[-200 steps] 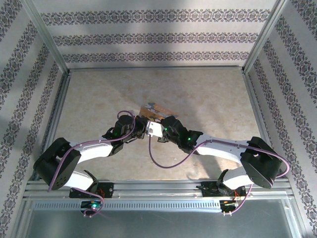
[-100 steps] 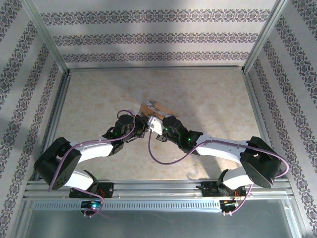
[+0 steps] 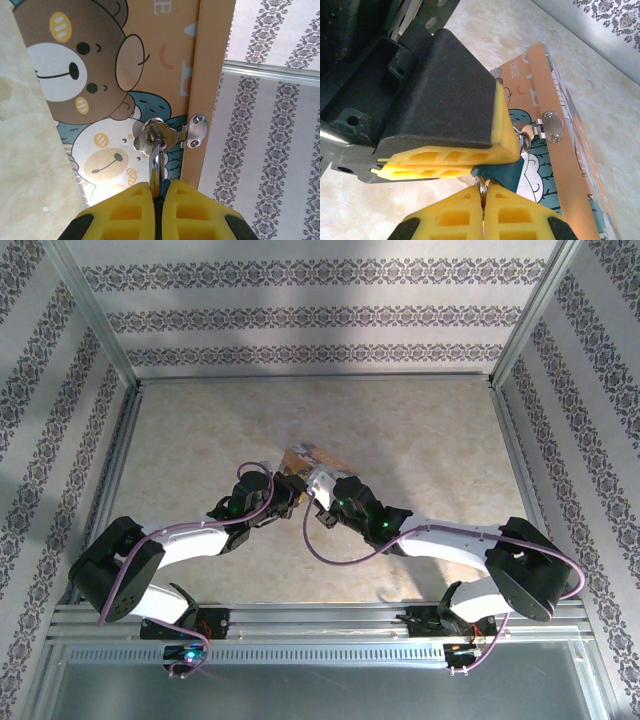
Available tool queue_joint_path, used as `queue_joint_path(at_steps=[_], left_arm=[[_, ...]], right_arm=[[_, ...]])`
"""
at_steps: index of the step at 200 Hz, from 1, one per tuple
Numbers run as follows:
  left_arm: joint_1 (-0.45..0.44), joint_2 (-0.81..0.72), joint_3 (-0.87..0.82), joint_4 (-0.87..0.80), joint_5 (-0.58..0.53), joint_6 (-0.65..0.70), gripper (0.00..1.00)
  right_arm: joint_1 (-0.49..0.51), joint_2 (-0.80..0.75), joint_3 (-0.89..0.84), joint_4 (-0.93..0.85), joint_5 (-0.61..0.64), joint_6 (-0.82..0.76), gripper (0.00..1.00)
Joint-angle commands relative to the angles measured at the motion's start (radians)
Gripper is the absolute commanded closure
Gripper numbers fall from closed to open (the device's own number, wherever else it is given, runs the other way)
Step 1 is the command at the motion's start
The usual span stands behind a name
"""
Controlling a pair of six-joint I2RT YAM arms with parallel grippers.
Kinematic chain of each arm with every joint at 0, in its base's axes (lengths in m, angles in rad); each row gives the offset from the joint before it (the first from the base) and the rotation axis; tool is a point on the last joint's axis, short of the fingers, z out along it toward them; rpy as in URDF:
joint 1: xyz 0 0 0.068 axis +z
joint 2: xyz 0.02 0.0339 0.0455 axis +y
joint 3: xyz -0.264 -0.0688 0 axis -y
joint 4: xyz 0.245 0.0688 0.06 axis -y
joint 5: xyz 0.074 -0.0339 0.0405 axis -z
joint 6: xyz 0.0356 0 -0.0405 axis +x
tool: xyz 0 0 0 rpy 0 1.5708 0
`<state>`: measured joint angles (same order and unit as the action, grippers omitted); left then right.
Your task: Unlock a padlock with a key
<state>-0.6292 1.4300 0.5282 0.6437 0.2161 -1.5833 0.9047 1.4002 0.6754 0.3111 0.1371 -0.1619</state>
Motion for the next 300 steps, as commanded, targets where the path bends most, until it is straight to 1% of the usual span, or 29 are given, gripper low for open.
queue_joint_path(at_steps=[1,46,77,114,130,155,182,197,224,252,276,290,300], left_arm=[[-0.030,0.010,0.022,0.047,0.055,0.016,1.00],[-0.032,0.007,0.020,0.040,0.052,0.024,1.00],[-0.032,0.007,0.017,0.032,0.050,0.040,1.00],[-0.032,0.010,0.005,0.032,0.045,0.114,1.00],[-0.031,0.011,-0.007,0.028,0.036,0.139,1.00],[-0.030,0.015,-0.017,0.007,0.028,0.178,1.00],[-0.030,0.028,-0.016,-0.003,0.040,0.233,1.00],[-0.031,0.038,-0.006,-0.021,0.056,0.270,1.00],[-0.030,0.058,-0.004,-0.016,0.071,0.309,1.00],[-0.027,0.074,-0.015,-0.008,0.074,0.343,1.00],[-0.023,0.092,-0.027,0.005,0.080,0.373,1.00],[-0.021,0.110,-0.036,0.023,0.084,0.377,1.00],[-0.019,0.123,-0.043,0.043,0.086,0.378,1.00]], right_arm=[[-0.004,-0.037,-0.005,0.111,-0.054,0.047,1.00],[-0.004,-0.040,-0.004,0.085,-0.060,0.044,1.00],[-0.004,-0.060,-0.012,0.052,-0.064,0.036,0.85],[-0.004,-0.109,-0.026,-0.024,-0.065,0.033,0.70],[-0.004,-0.152,-0.041,-0.051,-0.070,0.038,0.63],[-0.004,-0.234,-0.040,-0.121,-0.110,0.042,0.51],[-0.015,-0.324,-0.027,-0.171,-0.121,0.052,0.38],[-0.038,-0.350,-0.009,-0.195,-0.138,0.090,0.34],[-0.099,-0.334,0.033,-0.233,-0.217,0.201,0.31],[-0.182,-0.270,0.065,-0.254,-0.291,0.357,0.31],[-0.252,-0.193,0.087,-0.254,-0.370,0.461,0.35],[-0.273,-0.147,0.106,-0.251,-0.407,0.496,0.39],[-0.284,-0.112,0.123,-0.250,-0.429,0.520,0.40]])
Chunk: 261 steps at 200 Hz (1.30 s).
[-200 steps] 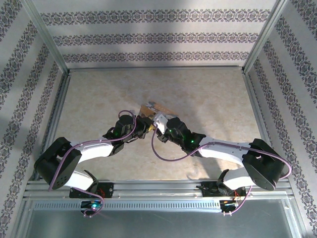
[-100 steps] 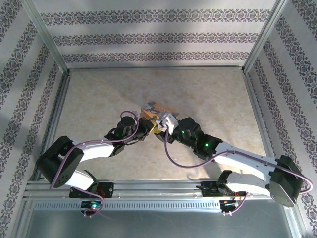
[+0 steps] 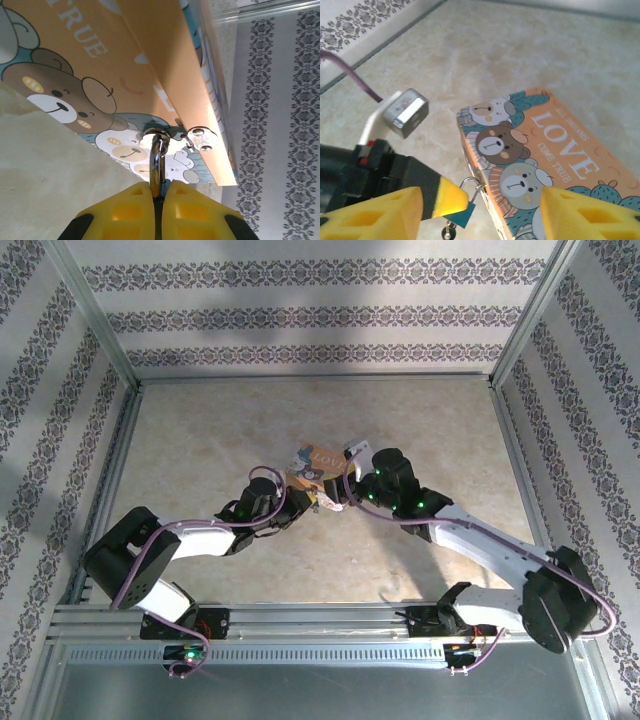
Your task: Unlock a padlock with a key
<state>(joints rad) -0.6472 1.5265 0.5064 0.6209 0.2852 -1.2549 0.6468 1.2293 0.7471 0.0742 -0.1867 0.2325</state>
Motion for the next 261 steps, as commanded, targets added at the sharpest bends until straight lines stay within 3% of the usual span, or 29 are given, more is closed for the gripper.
queue_joint_path(at_steps=[1,53,96,164,261], left_arm=[[-0.002,0.029,-0.022,0.068,0.017,0.049,1.00],[0.006,0.129,-0.038,0.169,0.055,0.057,1.00],[0.007,0.166,-0.040,0.166,0.059,0.080,1.00],[0.007,0.210,-0.030,0.215,0.084,0.085,0.80],[-0.010,0.161,0.004,0.155,0.093,0.110,0.68]], right_arm=[[-0.027,0.062,0.053,-0.013,-0.109,0.128,0.40],[-0.085,0.268,0.155,-0.023,-0.217,0.293,0.51],[-0.089,0.383,0.191,-0.020,-0.227,0.352,0.51],[-0.088,0.412,0.171,-0.045,-0.200,0.352,0.50],[-0.088,0.421,0.171,-0.065,-0.189,0.340,0.49]])
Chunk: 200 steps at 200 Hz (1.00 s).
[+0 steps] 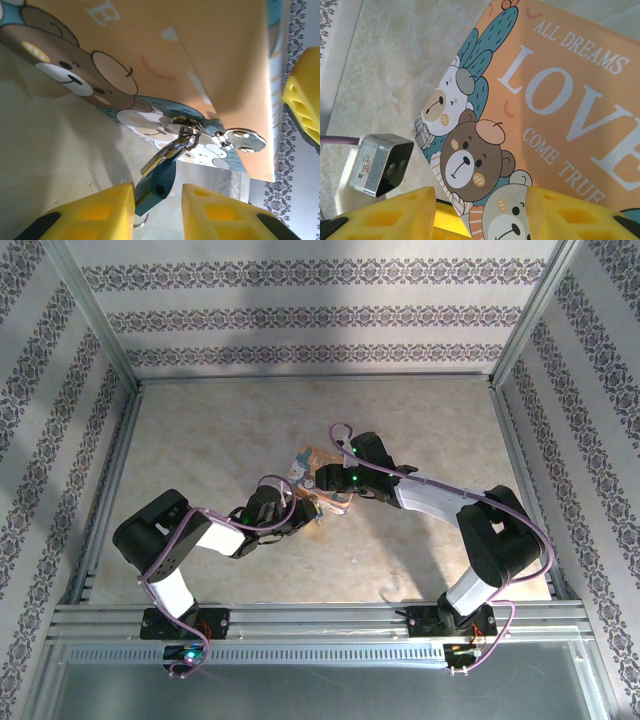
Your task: Unlock a padlock with a key
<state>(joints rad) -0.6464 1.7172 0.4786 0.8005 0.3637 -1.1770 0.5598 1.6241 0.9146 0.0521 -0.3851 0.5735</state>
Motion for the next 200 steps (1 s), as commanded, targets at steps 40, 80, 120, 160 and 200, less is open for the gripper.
queue_joint_path(at_steps=[40,80,120,160,200], left_arm=[[-0.016,-0.021,0.055,-0.046,0.017,0.048,0.67],[-0.024,-0.016,0.074,-0.048,0.018,0.050,0.67],[-0.039,-0.014,0.100,-0.075,0.010,0.065,0.67],[-0.045,0.028,0.119,-0.036,0.013,0.050,0.67],[-0.050,0.042,0.131,-0.038,0.014,0.051,0.67]], right_arm=[[0.000,0.025,0.003,-0.044,0.009,-0.002,0.49],[0.000,0.025,0.001,-0.047,0.014,-0.006,0.49],[0.000,0.028,0.001,-0.051,0.018,-0.009,0.49],[0.000,0.026,0.001,-0.051,0.018,-0.009,0.49],[0.000,0.021,-0.002,-0.051,0.020,-0.009,0.48]])
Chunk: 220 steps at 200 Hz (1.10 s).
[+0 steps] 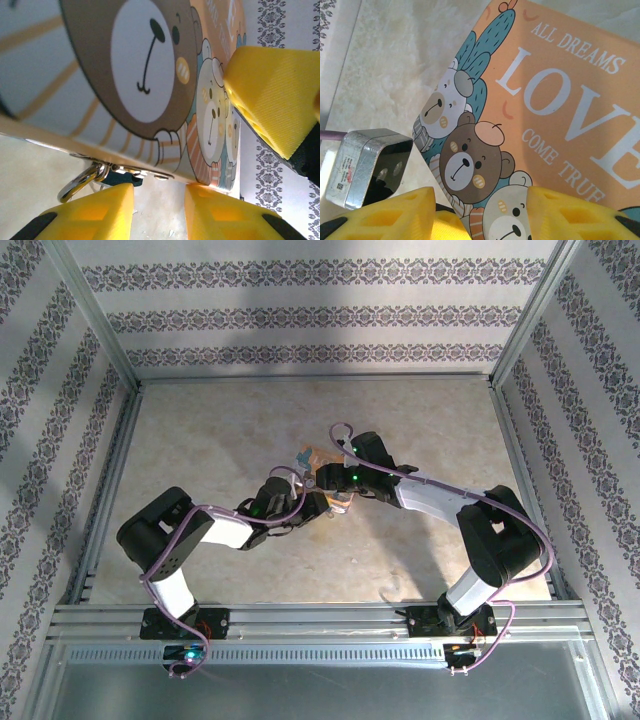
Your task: Unlock a padlock with a key
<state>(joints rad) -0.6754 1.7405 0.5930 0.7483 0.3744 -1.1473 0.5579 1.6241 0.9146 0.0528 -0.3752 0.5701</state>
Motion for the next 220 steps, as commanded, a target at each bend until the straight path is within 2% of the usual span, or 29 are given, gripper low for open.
queue_joint_path(at_steps=[1,37,74,91,110,147,187,220], left_arm=[[-0.021,0.018,0.016,0.014,0.003,0.021,0.67],[-0.021,-0.046,-0.015,-0.005,-0.013,0.032,0.67],[-0.018,-0.240,-0.069,-0.108,-0.080,0.071,0.62],[-0.013,-0.360,-0.060,-0.250,-0.120,0.127,0.58],[0.007,-0.497,-0.033,-0.443,-0.183,0.204,0.49],[0.141,-0.670,-0.007,-0.693,-0.222,0.331,0.34],[0.298,-0.650,0.034,-0.729,-0.125,0.423,0.26],[0.373,-0.480,0.126,-0.680,0.010,0.472,0.24]], right_arm=[[0.002,0.021,-0.002,-0.051,0.010,-0.006,0.48],[0.002,0.002,0.012,-0.053,0.007,-0.018,0.48],[-0.004,-0.064,0.036,-0.087,0.023,-0.057,0.47],[-0.009,-0.108,0.029,-0.108,0.044,-0.074,0.46],[-0.010,-0.157,0.008,-0.137,0.066,-0.096,0.46],[-0.005,-0.261,-0.075,-0.158,0.073,-0.095,0.46],[0.028,-0.314,-0.163,-0.174,0.099,-0.064,0.45],[0.031,-0.303,-0.207,-0.149,0.096,-0.023,0.45]])
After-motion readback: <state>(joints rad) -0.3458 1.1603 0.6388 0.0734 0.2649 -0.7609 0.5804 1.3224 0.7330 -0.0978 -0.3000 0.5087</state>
